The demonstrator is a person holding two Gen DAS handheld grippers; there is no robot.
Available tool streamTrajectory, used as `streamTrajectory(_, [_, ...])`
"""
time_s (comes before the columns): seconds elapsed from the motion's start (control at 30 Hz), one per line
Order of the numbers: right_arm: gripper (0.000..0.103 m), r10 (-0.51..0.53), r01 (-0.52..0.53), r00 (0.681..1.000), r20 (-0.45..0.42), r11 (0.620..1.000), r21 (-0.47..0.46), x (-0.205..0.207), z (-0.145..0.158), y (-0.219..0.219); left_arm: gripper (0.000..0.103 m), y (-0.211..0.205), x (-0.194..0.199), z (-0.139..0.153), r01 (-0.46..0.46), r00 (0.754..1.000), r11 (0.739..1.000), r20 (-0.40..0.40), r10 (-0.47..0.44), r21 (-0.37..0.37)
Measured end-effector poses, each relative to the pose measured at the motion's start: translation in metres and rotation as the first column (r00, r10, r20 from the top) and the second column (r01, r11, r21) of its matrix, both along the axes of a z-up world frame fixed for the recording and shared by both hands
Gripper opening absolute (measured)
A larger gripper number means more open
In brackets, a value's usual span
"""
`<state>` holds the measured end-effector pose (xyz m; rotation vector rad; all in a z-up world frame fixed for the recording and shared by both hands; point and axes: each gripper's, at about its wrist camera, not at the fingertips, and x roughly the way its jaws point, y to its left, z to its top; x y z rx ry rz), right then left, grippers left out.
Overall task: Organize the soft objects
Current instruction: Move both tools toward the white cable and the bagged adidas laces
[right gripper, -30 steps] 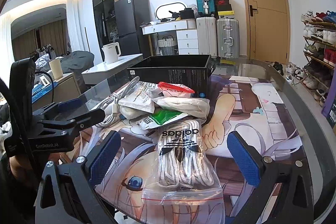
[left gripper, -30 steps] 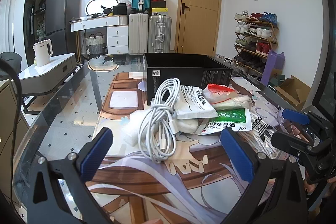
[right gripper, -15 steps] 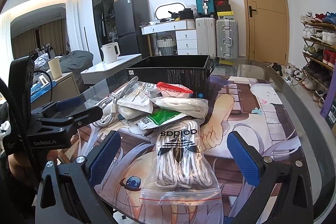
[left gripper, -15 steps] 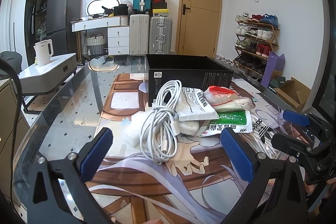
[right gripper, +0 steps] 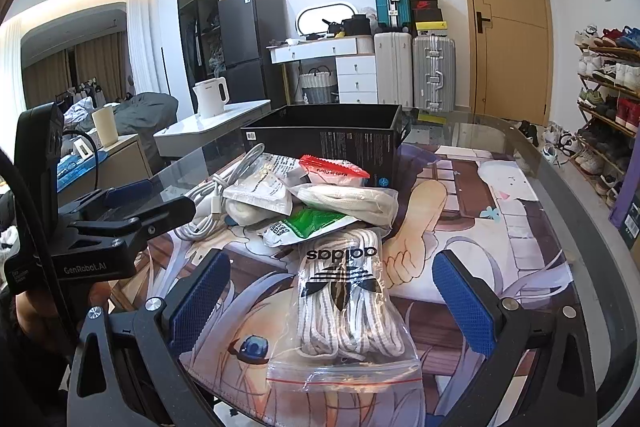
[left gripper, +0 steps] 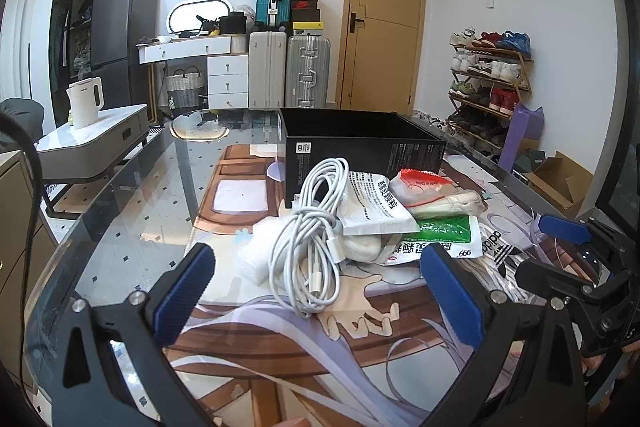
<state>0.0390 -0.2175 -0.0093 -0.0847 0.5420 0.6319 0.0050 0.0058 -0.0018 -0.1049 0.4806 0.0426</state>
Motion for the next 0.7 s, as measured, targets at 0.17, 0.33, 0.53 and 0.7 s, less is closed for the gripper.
streamTrajectory(0.17, [0.103,0.002,-0.002,1.0,0.003,1.0,-0.01,0.0,0.001,0.001,0.103,0.001,0.0,0.002,-0.005,1.0,1.0,0.007,0.005,0.006])
streamTrajectory(0.33, [0.103,-0.009,0.009,1.0,0.007,1.0,-0.022,0.0,0.002,0.001,0.103,0.004,0.0,0.005,-0.013,1.0,1.0,0.011,0.013,0.015])
streamTrajectory(0.53, [0.103,-0.012,0.012,1.0,-0.01,0.999,-0.035,0.003,0.002,0.001,0.103,0.009,0.002,0.009,-0.023,1.0,0.999,0.011,0.023,0.028])
streamTrajectory(0.7, [0.103,0.009,-0.012,0.999,-0.052,0.998,-0.058,0.011,0.0,0.004,0.103,0.013,0.006,0.011,-0.027,1.0,0.999,0.006,0.027,0.046])
